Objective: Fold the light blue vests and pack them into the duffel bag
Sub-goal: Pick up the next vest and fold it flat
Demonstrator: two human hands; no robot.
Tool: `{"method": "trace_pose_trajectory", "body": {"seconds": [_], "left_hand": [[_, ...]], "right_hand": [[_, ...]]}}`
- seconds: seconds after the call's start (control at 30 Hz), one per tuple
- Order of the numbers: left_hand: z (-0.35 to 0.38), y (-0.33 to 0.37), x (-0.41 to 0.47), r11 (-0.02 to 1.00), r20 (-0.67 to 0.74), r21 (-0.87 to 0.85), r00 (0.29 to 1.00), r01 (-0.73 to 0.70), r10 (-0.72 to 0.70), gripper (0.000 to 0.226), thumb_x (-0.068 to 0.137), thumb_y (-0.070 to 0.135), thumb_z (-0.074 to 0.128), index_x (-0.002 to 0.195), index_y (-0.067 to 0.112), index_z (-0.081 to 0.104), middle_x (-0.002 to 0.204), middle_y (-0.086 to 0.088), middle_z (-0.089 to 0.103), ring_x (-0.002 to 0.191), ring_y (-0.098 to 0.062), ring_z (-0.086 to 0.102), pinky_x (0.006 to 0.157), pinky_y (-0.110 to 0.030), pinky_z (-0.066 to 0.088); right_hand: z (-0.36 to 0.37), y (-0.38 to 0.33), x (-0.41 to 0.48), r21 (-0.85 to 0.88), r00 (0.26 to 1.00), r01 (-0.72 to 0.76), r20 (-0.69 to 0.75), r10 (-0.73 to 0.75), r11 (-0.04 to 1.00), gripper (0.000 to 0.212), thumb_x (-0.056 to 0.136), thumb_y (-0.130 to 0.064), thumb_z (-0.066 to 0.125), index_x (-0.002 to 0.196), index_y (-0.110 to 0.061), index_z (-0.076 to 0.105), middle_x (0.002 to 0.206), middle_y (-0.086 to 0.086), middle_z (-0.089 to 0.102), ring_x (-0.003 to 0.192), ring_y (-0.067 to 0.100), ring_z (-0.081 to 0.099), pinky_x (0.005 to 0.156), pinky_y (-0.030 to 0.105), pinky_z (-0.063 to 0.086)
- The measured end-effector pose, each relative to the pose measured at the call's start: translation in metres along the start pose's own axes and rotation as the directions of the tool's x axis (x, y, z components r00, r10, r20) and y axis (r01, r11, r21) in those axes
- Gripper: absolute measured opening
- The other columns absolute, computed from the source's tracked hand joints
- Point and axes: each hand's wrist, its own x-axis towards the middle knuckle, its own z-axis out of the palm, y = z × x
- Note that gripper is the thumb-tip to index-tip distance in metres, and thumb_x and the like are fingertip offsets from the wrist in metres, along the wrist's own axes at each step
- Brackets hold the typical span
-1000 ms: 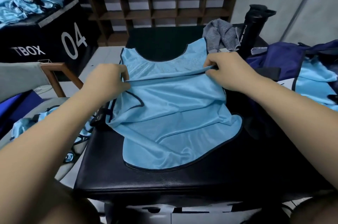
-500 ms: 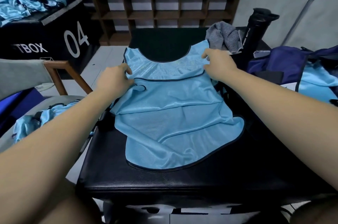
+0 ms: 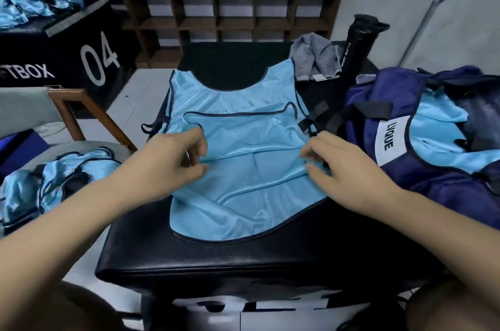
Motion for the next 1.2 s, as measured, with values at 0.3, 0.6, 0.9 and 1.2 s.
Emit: {"method": "trace_pose_trajectory", "body": {"seconds": [0.3,0.6,0.9,1.2], "left_hand": [[0.028,0.003,-0.082,0.989,0.209,-0.019,0.967,-0.144,0.145,0.026,0.08,0.035,0.076,0.096,0.041,0.056,0.099,0.021,0.054,0.098,-0.004,0.059,0.086,-0.023,0.049],[0.024,0.0,-0.086,0.979,0.213,0.121,0.967,-0.167,0.138,0.018,0.077,0.035,0.063,0.087,0.041,0.05,0.089,0.02,0.053,0.085,-0.001,0.054,0.074,-0.028,0.053],[-0.018,-0.009,-0.098,0.996,0.248,0.045,0.967,-0.078,0.065,0.019,0.078,0.025,0.07,0.083,0.039,0.058,0.089,0.015,0.064,0.088,-0.011,0.063,0.075,-0.022,0.048],[-0.017,-0.014,-0.114,0.999,0.442,-0.018,0.896,0.045,-0.032,0.015,0.08,0.025,0.071,0.086,0.037,0.065,0.09,0.011,0.07,0.083,-0.015,0.066,0.075,-0.03,0.054]], "right_hand": [[0.008,0.015,-0.034,-0.47,0.96,0.105,0.279,0.035,0.876,0.032,0.077,-0.022,0.057,0.109,-0.026,0.053,0.102,-0.005,0.048,0.092,0.022,0.047,0.083,0.037,0.046],[0.013,0.013,-0.037,-0.51,0.981,0.16,0.175,-0.08,0.845,0.024,0.076,-0.016,0.072,0.086,-0.023,0.051,0.078,-0.004,0.05,0.072,0.024,0.051,0.071,0.042,0.046],[-0.008,-0.026,-0.049,-0.144,0.93,0.192,0.342,-0.133,0.971,0.008,0.087,-0.027,0.054,0.085,-0.032,0.049,0.074,-0.012,0.052,0.079,0.011,0.047,0.092,0.03,0.039],[-0.012,-0.026,-0.062,-0.135,0.832,0.146,0.553,-0.048,0.98,0.006,0.085,-0.029,0.053,0.09,-0.031,0.049,0.089,-0.011,0.057,0.084,0.009,0.052,0.075,0.029,0.048]]}}
